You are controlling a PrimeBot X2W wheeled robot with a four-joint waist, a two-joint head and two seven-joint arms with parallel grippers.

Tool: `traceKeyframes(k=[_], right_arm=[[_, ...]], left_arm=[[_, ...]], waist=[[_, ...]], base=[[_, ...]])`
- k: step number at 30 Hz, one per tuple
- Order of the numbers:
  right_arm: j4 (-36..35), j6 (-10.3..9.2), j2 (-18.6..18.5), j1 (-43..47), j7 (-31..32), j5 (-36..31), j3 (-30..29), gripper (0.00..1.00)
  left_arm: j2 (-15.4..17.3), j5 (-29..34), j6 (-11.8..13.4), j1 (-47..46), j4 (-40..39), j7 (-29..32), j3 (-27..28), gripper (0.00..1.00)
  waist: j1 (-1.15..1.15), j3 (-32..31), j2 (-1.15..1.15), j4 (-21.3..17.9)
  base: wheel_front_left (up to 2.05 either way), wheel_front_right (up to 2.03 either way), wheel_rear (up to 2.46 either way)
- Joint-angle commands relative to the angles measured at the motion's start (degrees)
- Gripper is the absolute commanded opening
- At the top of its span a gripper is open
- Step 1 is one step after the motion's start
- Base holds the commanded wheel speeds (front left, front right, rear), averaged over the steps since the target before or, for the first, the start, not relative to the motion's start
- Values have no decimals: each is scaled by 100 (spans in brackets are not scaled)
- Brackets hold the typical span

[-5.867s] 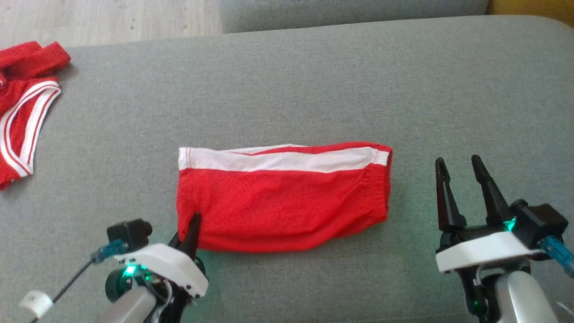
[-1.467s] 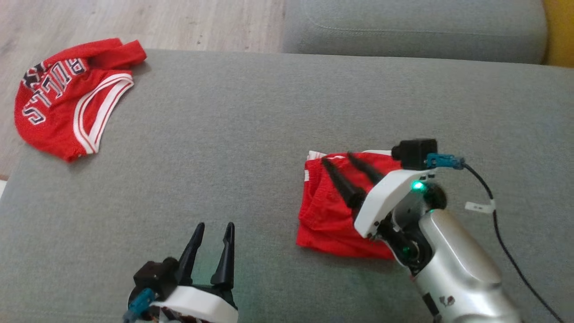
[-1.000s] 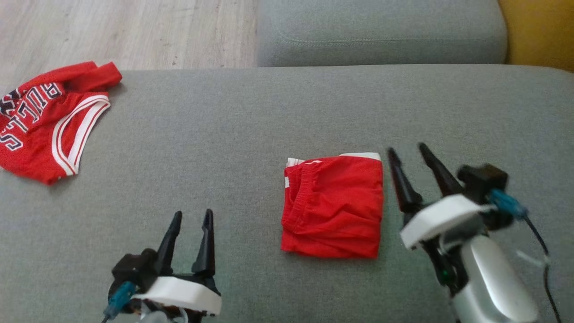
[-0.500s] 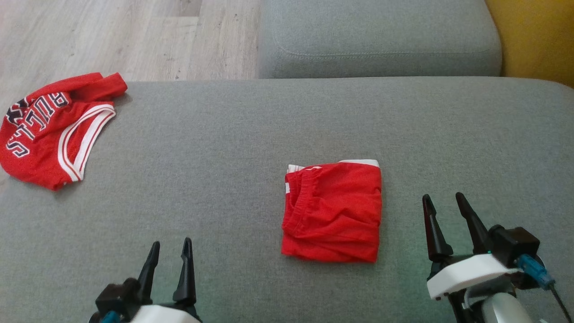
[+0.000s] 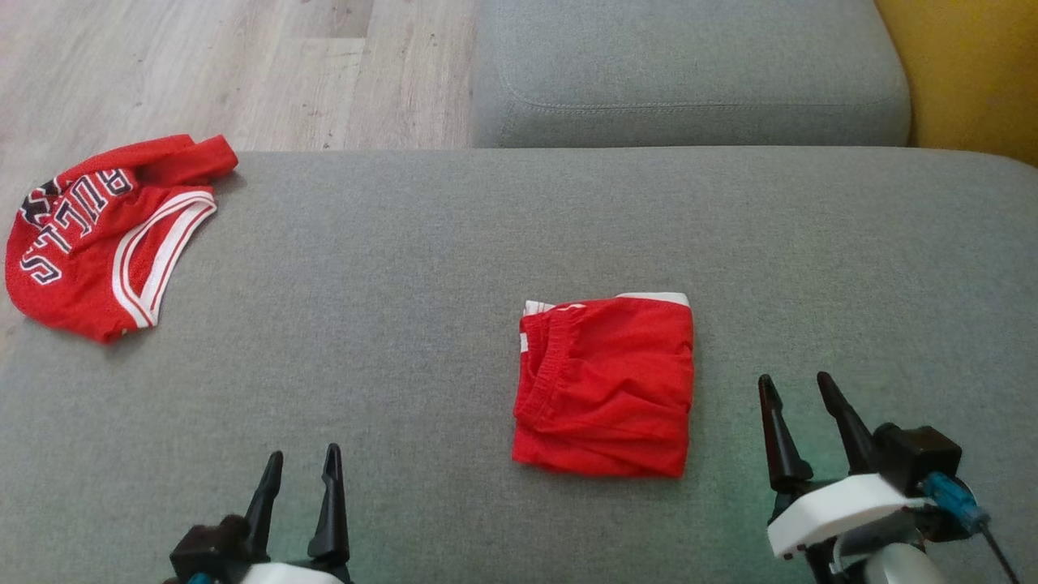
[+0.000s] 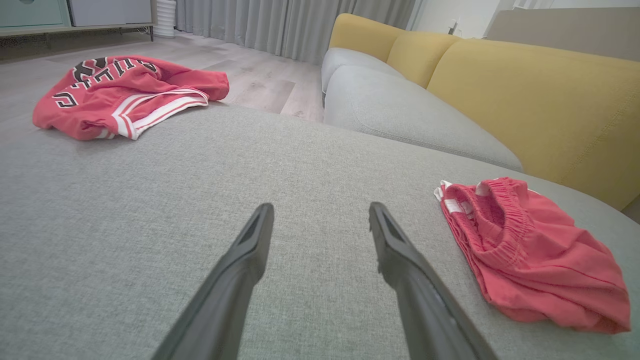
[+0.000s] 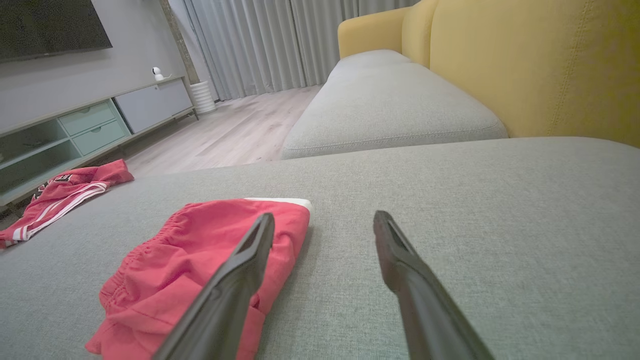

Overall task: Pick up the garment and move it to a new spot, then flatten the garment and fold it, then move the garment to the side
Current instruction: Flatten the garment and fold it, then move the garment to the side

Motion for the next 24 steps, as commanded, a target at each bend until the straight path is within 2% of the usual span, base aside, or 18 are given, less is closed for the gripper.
traceKeyframes(k=[1,12,14,24], right_arm=[[-133,43,-14,-182,-60,29,170,100],[-5,43,-14,-231,207,158,143,100],[21,43,-14,-321,417,360,147,100],[234,43,-14,-1219,1892,433,24,100]], left_arm=[[101,66,19,-200,-143,-71,248,100],[96,71,6,-230,-165,-71,217,100],[91,74,8,-252,-163,-69,202,100],[-20,103,-32,-426,-187,-69,157,100]], waist=[[0,7,0,1],[0,47,0,11],[0,72,0,31],[0,399,0,411]], base=[[0,0,0],[0,0,0],[0,0,0],[0,0,0]])
